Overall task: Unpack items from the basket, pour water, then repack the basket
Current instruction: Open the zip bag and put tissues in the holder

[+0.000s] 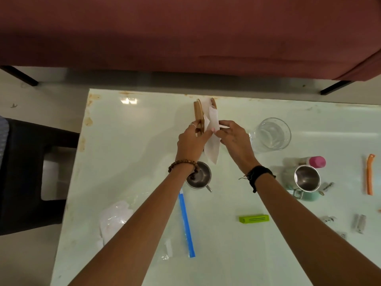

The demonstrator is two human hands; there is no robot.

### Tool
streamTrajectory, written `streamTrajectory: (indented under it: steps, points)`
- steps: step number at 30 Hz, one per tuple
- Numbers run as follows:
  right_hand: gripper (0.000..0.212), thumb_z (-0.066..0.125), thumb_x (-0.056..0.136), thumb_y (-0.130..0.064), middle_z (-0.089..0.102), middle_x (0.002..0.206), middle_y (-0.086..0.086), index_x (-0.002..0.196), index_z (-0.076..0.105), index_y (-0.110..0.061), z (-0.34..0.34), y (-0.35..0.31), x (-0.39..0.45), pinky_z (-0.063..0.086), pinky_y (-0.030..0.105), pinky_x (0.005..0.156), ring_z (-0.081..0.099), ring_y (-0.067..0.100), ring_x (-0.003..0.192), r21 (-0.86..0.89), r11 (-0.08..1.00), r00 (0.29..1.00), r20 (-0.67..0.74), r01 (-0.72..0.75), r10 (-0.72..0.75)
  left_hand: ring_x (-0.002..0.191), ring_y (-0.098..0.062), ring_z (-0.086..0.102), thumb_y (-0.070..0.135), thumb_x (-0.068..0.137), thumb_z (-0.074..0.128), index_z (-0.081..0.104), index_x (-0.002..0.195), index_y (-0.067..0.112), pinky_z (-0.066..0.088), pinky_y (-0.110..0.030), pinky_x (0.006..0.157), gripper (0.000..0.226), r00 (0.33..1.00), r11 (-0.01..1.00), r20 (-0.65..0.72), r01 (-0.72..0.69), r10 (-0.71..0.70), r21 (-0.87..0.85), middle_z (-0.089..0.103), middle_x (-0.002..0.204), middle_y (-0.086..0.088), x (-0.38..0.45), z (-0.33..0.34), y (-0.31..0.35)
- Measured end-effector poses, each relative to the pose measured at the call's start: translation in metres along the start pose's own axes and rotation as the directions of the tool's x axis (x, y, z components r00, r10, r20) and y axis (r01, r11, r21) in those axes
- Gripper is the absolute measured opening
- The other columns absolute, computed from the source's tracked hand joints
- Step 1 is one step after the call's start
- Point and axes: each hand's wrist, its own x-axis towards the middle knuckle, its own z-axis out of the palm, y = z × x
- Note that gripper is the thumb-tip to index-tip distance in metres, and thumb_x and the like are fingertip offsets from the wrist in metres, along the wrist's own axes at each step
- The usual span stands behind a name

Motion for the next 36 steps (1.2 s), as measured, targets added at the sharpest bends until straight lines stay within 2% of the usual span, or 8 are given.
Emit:
streamTrajectory:
  steps: [3,7,11,15,19,24,29,36]
  points:
    - [0.033,0.056,0.089,-0.019,0.066,0.115,0.013,0.12,0.048,-0.009,-0.001,0.005,0.0,0.048,0.021,0.076,0.06,0.019,0.089,-0.064,0.997,0.998,-0.038,0.042,-0.045,0.099,-0.026,0.063,0.032,0.087,0.058,0.054,0.119,0.009,0.043,-0.021,0.073,0.04,0.998,0.997,-0.054,-0.008,0.013,0.082,0.066,0.113,-0.009,-0.001,0.004,0.002]
    - [0.028,0.055,0.09,-0.018,0.069,0.106,0.017,0.114,0.043,-0.008,-0.003,0.009,-0.001,0.05,0.017,0.066,0.063,0.022,0.083,-0.09,0.993,0.997,-0.024,0.077,-0.079,0.096,-0.029,0.064,0.027,0.089,0.056,0.052,0.116,0.008,0.051,-0.032,0.082,0.033,0.994,0.985,-0.098,-0.02,0.037,0.172,0.067,0.111,-0.012,-0.005,0.005,0.004]
    - [0.026,0.054,0.091,-0.018,0.069,0.104,0.018,0.112,0.044,-0.008,-0.005,0.009,-0.002,0.054,0.028,0.075,0.066,0.027,0.088,-0.134,0.987,0.996,-0.015,0.087,-0.089,0.093,-0.03,0.065,0.024,0.09,0.055,0.047,0.116,0.008,0.053,-0.036,0.081,0.032,0.995,0.979,-0.086,-0.028,0.047,0.203,0.066,0.11,-0.014,-0.007,0.005,0.004]
    - [0.026,0.055,0.091,-0.023,0.069,0.107,0.017,0.111,0.045,-0.009,-0.003,0.01,-0.003,0.05,0.019,0.068,0.063,0.022,0.082,-0.195,0.975,0.994,-0.016,0.104,-0.109,0.088,-0.029,0.066,0.025,0.09,0.054,0.046,0.112,0.007,0.054,-0.033,0.076,0.03,0.995,0.981,-0.089,-0.021,0.039,0.192,0.066,0.108,-0.014,-0.009,0.004,0.002]
    - [0.031,0.055,0.09,-0.035,0.07,0.106,0.011,0.108,0.051,-0.011,0.002,0.007,-0.002,0.049,0.023,0.07,0.064,0.021,0.083,-0.303,0.945,0.975,-0.144,0.121,-0.171,0.084,-0.024,0.062,0.027,0.091,0.053,0.049,0.106,0.008,0.046,-0.024,0.07,0.025,0.984,0.962,-0.141,-0.069,0.109,0.265,0.065,0.104,-0.01,-0.01,0.004,0.002]
    - [0.021,0.055,0.09,-0.031,0.065,0.099,0.007,0.096,0.059,-0.011,0.005,0.004,0.007,0.041,0.021,0.065,0.054,0.014,0.077,-0.469,0.867,0.926,-0.227,0.168,-0.302,0.089,-0.024,0.061,0.024,0.091,0.054,0.056,0.106,0.006,0.049,-0.027,0.077,0.023,0.957,0.924,-0.198,-0.128,0.21,0.361,0.062,0.105,-0.011,-0.004,0.002,0.008]
    - [0.017,0.056,0.09,-0.026,0.069,0.093,0.006,0.095,0.06,-0.01,0.008,-0.001,0.008,0.043,0.015,0.064,0.057,0.014,0.074,-0.391,0.897,0.914,-0.248,0.207,-0.32,0.082,-0.022,0.061,0.022,0.09,0.055,0.057,0.095,0.005,0.046,-0.021,0.073,0.018,0.929,0.929,-0.252,-0.184,0.271,0.322,0.066,0.097,-0.012,-0.003,0.004,0.016]
    - [0.021,0.059,0.088,-0.026,0.071,0.093,0.008,0.096,0.063,-0.007,0.01,0.0,0.002,0.045,0.019,0.07,0.056,0.012,0.074,-0.366,0.905,0.931,-0.203,0.217,-0.305,0.08,-0.022,0.062,0.026,0.089,0.056,0.061,0.097,0.007,0.045,-0.022,0.067,0.022,0.952,0.951,-0.232,-0.13,0.198,0.28,0.068,0.096,-0.011,-0.005,0.008,0.009]
